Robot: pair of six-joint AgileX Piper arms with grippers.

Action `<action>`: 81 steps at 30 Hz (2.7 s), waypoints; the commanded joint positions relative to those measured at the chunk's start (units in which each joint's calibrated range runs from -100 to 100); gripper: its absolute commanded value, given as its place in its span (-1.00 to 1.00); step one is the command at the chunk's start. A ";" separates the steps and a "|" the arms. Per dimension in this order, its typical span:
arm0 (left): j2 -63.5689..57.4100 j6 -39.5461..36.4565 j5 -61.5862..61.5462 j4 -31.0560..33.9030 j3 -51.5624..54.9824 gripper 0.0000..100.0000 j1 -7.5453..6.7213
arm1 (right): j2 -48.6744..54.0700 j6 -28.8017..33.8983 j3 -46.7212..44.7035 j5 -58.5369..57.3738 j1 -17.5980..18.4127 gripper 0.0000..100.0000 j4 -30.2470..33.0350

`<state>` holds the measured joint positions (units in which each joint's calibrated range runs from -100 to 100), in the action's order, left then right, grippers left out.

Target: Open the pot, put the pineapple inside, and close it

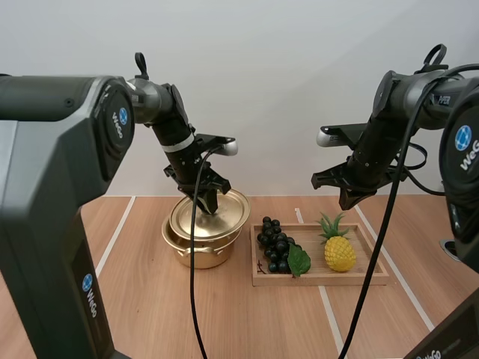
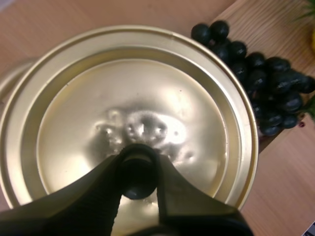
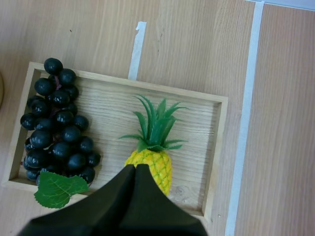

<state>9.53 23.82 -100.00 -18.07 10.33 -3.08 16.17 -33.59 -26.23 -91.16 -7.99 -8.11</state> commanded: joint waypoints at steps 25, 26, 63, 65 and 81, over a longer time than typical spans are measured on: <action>-32.94 3.63 6.04 -1.86 -8.80 -1.00 0.03 | 0.17 -0.63 -11.87 6.17 -0.16 1.00 -0.96; -33.29 3.63 6.08 -1.74 -8.80 -1.00 0.03 | 0.17 -0.63 -13.19 7.77 -0.16 1.00 -0.96; -37.57 3.84 1.02 -0.99 -8.80 -1.00 0.03 | -15.18 -0.84 -22.55 43.82 -0.16 1.00 -1.11; -37.57 3.84 1.02 -0.99 -8.80 -1.00 0.03 | -15.18 -1.55 -22.55 43.82 -0.16 1.00 -1.11; -37.84 3.83 1.47 -0.99 -8.80 -1.00 0.03 | -12.52 -2.29 -16.37 34.23 -0.16 -1.00 -1.79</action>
<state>-27.51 27.56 -99.17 -19.36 1.99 -3.01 1.83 -35.46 -45.78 -50.74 -7.99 -9.93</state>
